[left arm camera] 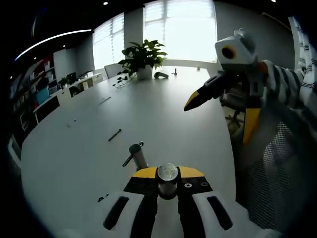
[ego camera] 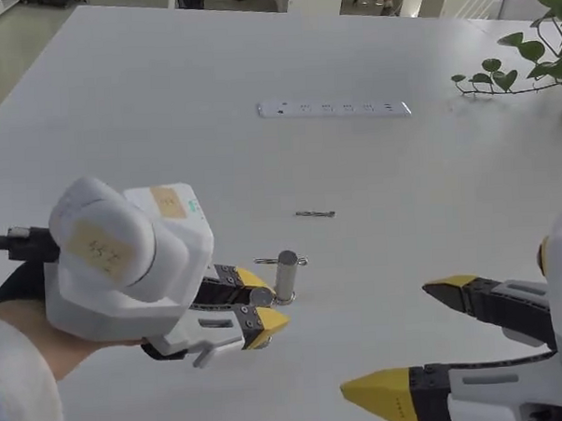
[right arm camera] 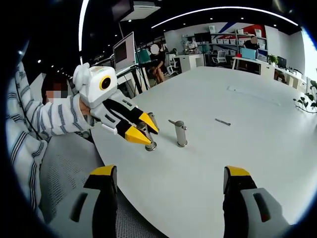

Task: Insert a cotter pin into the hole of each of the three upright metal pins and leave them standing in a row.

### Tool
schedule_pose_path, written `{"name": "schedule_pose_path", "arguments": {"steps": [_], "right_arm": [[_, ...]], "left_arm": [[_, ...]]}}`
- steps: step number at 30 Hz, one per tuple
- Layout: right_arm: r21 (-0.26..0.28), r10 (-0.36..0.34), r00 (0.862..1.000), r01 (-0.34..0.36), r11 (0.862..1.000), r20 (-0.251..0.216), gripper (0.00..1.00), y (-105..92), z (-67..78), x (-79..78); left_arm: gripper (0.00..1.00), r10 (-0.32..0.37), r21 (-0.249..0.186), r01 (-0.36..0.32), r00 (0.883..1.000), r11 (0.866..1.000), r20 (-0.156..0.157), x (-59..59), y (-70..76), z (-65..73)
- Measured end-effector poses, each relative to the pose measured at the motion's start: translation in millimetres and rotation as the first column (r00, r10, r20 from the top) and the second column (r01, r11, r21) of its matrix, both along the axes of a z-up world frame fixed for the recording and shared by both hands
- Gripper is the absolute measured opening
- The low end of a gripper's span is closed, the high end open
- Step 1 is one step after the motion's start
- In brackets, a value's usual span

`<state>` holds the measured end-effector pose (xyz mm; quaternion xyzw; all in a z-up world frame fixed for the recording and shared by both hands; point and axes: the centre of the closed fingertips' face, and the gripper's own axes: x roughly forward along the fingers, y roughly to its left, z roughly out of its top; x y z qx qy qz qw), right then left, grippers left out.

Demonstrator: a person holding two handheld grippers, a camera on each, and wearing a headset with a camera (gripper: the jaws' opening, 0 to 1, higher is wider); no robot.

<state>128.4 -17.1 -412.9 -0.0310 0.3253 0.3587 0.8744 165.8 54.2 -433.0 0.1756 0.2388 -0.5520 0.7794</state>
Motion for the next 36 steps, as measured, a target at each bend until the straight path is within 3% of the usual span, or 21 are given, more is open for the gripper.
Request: {"name": "schedule_pose_path", "arguments": {"steps": [5,13,16,19,23,28,30,36], "right_arm": [[-0.002,0.002,1.000,-0.002,1.000,-0.012,0.87,-0.4,-2.2,-0.7],[0.005,0.013,1.000,-0.013,1.000,-0.014,0.86,1.8,-2.5,-1.3],[0.004,0.006,1.000,-0.006,1.000,-0.019,0.86,0.0,-3.4,0.0],[0.009,0.005,1.000,-0.005,1.000,-0.020,0.87,-0.6,-3.4,0.2],[0.006,0.010,1.000,-0.009,1.000,-0.026,0.86,-0.5,-5.0,-1.0],[0.013,0.014,1.000,-0.013,1.000,-0.027,0.86,0.8,-5.0,-2.2],[0.012,0.007,1.000,-0.007,1.000,-0.023,0.86,0.1,-4.4,-1.5],[0.017,-0.007,1.000,0.007,1.000,-0.016,0.87,-1.9,-3.2,-0.6]], "left_arm": [[0.10,0.029,0.010,-0.029,0.999,1.000,-0.020,0.4,0.5,-7.8],[0.10,0.029,0.032,-0.029,1.000,0.999,-0.003,1.8,1.6,-15.3],[0.10,0.037,0.036,-0.036,0.999,0.999,-0.026,0.0,2.0,-20.3],[0.10,0.033,0.050,-0.032,0.999,0.998,-0.012,-1.5,2.4,-24.9],[0.10,0.051,0.037,-0.050,0.998,0.998,-0.023,-0.3,2.7,-25.5],[0.10,0.047,0.040,-0.047,0.999,0.998,-0.016,0.6,2.5,-26.3],[0.10,0.064,0.026,-0.063,0.997,0.998,-0.046,0.5,3.0,-26.5],[0.10,0.060,0.022,-0.059,0.998,0.998,-0.033,-0.4,3.0,-26.9]]}}
